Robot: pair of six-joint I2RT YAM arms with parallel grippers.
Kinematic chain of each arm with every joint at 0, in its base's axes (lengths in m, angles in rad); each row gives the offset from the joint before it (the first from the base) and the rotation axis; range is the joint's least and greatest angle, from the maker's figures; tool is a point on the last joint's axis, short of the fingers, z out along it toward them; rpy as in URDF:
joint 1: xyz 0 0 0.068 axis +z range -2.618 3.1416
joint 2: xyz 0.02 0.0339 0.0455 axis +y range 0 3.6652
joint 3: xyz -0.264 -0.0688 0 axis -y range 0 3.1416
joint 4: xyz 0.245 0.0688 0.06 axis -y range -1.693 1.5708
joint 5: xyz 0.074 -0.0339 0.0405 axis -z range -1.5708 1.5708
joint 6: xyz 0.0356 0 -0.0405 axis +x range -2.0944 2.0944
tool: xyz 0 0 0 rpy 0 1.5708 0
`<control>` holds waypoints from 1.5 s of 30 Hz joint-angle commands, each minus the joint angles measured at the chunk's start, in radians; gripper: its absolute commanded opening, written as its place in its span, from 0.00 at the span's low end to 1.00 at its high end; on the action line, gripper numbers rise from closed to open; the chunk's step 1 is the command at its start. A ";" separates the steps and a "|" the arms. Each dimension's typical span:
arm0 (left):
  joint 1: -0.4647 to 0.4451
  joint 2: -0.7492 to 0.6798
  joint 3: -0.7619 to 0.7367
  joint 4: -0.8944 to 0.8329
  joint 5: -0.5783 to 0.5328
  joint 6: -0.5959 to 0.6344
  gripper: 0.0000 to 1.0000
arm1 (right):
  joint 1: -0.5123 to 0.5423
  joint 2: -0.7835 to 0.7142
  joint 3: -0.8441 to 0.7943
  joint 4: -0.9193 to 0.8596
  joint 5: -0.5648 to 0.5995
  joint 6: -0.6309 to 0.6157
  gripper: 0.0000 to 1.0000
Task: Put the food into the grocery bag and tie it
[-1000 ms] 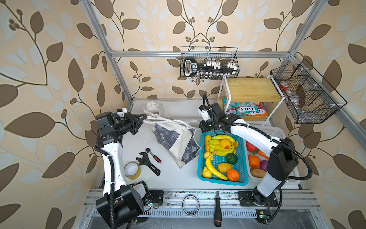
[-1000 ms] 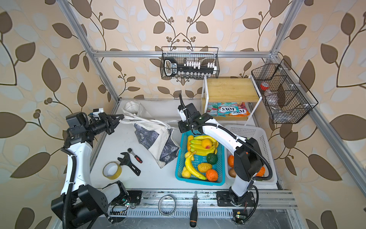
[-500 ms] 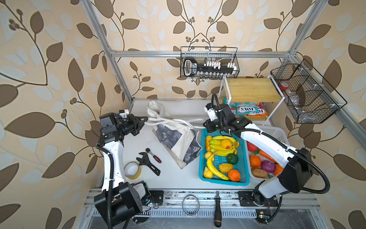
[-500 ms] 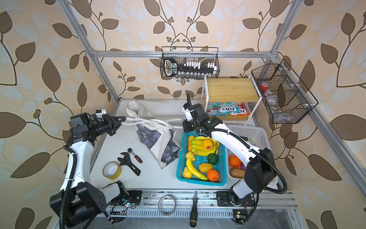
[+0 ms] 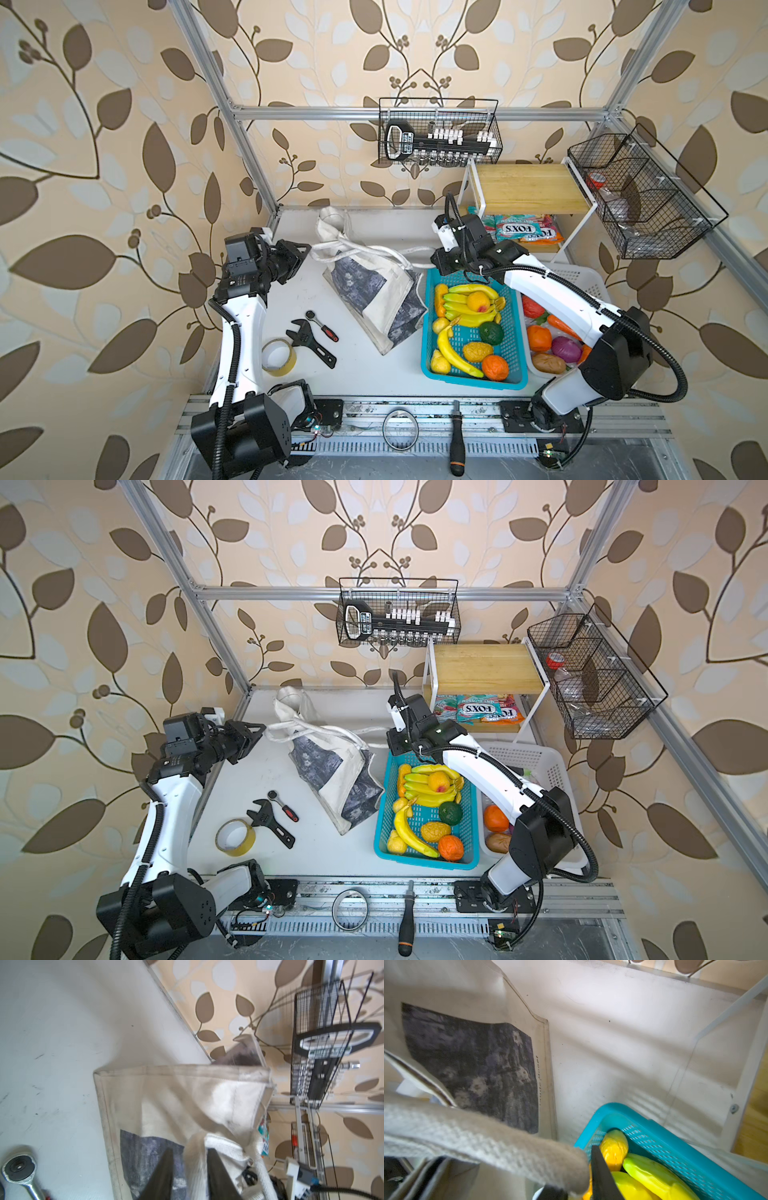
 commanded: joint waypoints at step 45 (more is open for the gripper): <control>-0.031 -0.503 -0.225 -0.125 -0.252 0.376 0.99 | -0.385 -0.849 -0.583 0.110 0.034 0.131 1.00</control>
